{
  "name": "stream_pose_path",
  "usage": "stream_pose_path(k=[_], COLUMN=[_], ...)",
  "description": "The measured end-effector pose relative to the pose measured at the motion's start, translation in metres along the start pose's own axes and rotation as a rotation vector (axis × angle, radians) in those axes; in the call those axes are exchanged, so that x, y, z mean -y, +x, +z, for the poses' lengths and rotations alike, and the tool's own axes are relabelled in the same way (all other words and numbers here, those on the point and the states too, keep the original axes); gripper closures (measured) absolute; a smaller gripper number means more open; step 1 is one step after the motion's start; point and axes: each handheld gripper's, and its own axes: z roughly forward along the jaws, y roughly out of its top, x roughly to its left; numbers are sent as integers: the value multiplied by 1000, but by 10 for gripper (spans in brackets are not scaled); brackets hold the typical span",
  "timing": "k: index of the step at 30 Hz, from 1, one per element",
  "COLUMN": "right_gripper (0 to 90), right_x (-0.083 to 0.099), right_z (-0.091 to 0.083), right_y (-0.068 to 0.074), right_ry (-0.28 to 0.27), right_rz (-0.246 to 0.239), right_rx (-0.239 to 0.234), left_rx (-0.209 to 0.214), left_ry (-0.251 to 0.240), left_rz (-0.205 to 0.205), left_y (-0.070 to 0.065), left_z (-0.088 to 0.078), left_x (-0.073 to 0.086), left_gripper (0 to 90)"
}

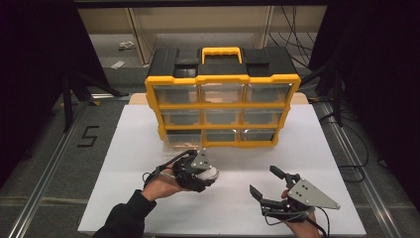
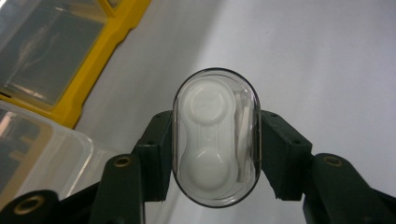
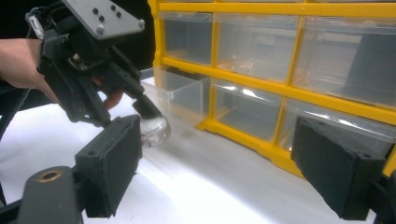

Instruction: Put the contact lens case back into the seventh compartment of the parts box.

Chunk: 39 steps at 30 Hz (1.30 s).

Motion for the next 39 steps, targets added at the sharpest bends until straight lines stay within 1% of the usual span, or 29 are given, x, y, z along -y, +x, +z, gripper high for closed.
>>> stream_pose_path(k=[4,8,11,14,16,26,30,32,33,38,39], right_gripper=[174,174,174,175,174,175,175,175,175,175,175], right_x=[0,0,0,0,0,0,0,0,0,0,0], right_z=[0,0,0,0,0,0,0,0,0,0,0], right_y=[0,0,0,0,0,0,0,0,0,0,0], right_ry=[0,2,2,4,3,3,4,1,1,2,1], right_rz=[0,-1,-1,-1,-3,-3,-3,-4,-5,-5,-6], right_rx=[0,0,0,1,1,1,1,2,2,2,2], left_rx=[-3,-9,-17,-18,-31,-59,-68,-72,-76,-87,-91], left_ry=[-7,-11,-32,-41,-50,-84,-107,-110,-120,-135,-148], left_rz=[-8,-7,-16,-19,-20,-28,-41,-42,-52,-62,-70], left_y=[1,2,2,2,2,3,5,6,7,10,11], left_z=[-3,-5,-9,-11,-14,-22,-26,-28,-30,-36,-38], left_x=[0,-1,-2,-3,-4,-6,-7,-7,-6,-6,-6], left_gripper=[493,493,493,493,493,493,493,493,493,493,493])
